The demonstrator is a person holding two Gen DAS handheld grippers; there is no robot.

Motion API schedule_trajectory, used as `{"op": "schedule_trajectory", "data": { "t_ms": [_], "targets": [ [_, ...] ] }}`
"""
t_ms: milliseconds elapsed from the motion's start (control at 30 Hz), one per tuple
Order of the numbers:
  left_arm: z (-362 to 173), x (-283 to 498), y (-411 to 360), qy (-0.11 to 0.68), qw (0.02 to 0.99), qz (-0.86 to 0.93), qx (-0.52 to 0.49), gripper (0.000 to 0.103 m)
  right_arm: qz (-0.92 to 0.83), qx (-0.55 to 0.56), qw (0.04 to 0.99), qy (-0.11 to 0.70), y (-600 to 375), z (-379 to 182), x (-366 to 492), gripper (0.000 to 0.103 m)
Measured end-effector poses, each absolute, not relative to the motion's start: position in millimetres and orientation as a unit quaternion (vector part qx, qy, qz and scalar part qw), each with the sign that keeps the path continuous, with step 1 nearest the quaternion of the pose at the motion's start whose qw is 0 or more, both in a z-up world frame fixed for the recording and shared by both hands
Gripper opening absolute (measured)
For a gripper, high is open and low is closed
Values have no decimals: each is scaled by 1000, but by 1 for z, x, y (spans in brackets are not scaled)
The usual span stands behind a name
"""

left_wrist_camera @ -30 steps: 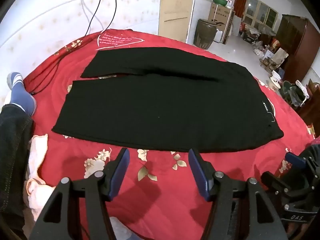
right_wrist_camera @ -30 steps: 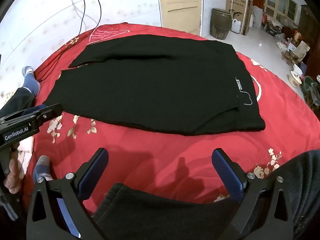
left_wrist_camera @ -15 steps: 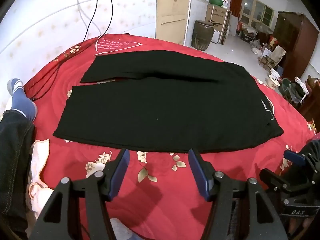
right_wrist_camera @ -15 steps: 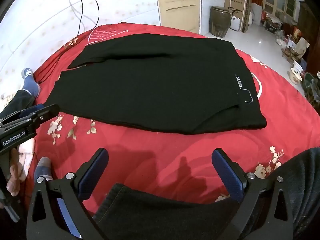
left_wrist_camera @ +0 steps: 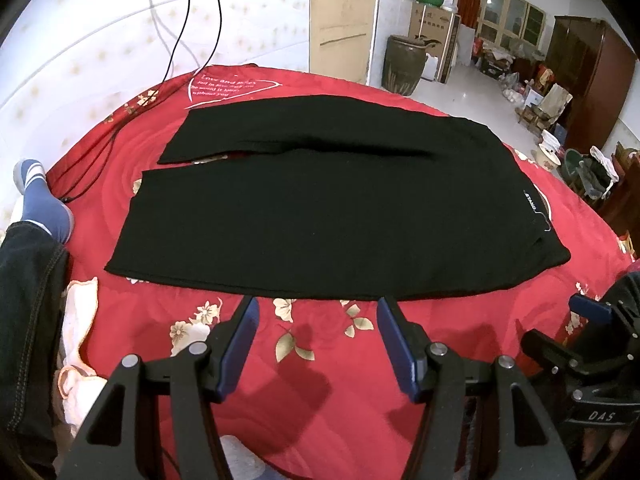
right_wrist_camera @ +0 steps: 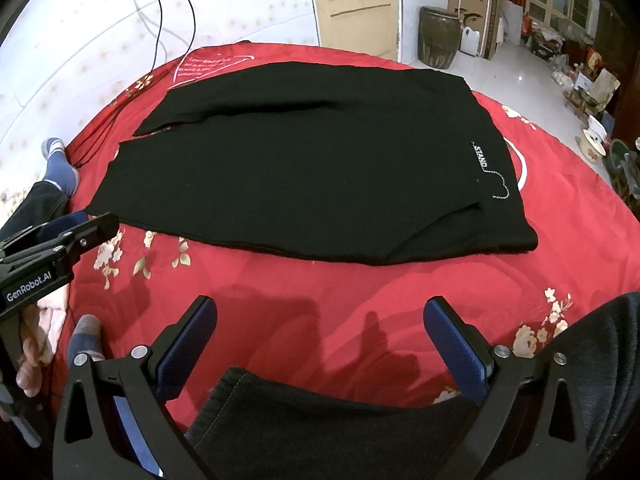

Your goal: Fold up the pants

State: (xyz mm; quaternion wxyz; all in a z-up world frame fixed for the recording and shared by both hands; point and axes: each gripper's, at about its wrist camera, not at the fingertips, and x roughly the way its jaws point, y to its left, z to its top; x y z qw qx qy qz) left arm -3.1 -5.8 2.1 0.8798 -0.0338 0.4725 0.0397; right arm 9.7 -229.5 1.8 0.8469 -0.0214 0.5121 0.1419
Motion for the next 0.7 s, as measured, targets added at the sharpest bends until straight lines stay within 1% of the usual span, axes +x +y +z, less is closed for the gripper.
{"op": "schedule_trajectory", "data": {
  "t_ms": [700],
  "targets": [
    [-1,-4,-8,470,882,37,-25,64,142,-29,846,513,-227,1,9,103]
  ]
}}
